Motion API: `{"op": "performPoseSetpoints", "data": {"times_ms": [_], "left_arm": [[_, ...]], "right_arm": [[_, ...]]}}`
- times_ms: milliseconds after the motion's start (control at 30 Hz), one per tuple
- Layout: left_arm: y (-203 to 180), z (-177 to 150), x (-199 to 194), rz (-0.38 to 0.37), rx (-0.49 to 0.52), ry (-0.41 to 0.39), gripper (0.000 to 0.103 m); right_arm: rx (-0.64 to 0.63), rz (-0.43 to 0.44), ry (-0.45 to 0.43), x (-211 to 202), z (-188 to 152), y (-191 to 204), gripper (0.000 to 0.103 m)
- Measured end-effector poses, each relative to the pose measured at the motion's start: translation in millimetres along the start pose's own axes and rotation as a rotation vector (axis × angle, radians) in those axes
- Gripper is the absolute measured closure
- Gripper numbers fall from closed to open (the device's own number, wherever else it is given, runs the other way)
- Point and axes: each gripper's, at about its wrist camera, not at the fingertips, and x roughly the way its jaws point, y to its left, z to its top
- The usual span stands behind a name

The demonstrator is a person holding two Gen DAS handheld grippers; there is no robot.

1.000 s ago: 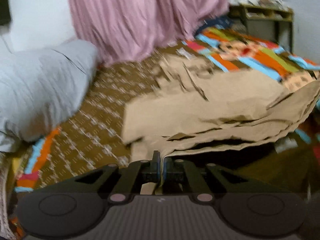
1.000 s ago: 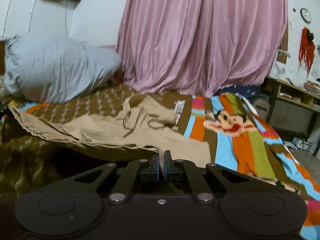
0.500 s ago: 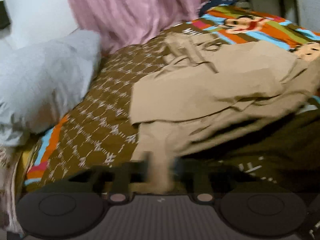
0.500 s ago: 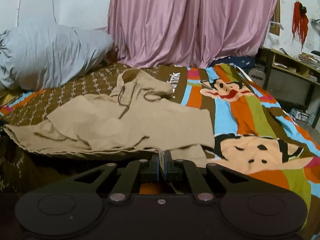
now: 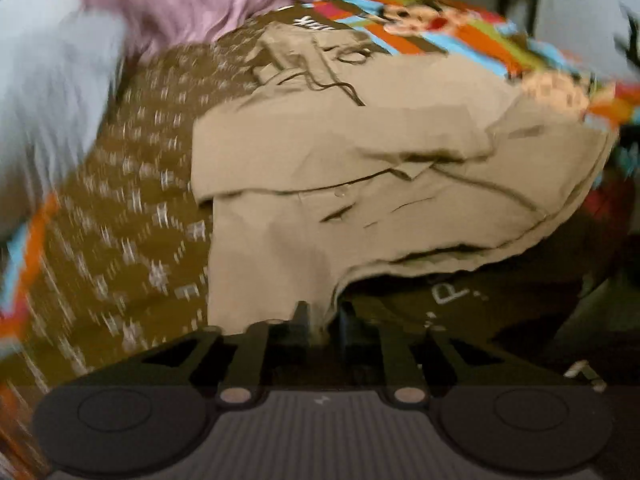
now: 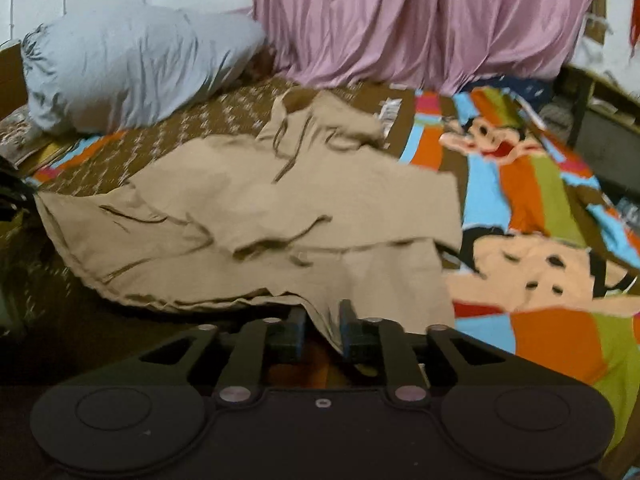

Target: Fold large clothes

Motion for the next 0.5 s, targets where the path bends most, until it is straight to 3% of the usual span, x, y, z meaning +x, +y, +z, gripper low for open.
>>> {"op": "performPoseSetpoints", "data": {"times_ms": [67, 200, 267, 367, 500], "left_arm": [[19, -5, -12, -0.016, -0.083, -0.028, 0.036], [55, 11, -25, 0.007, -0.241, -0.117, 0.022], [69, 33, -20, 0.045, -0.298, -0.174, 0.006], [81, 81, 0, 0.08, -0.327, -0.238, 0.0], [85, 156, 45, 0.101, -0.258, -0.293, 0.0]], "right_arm": [[0.031, 0.024, 0.0, -14, 2, -11, 0.058], [0.04, 0.014, -0.041, -41, 21, -36, 0.039], [0.038, -0.005, -0.08, -43, 39, -48, 0.03], [0.045, -0.025, -0.138, -20, 74, -65, 0.017], [0.084, -0.012, -0.179, 40, 125, -83, 0.007]]}}
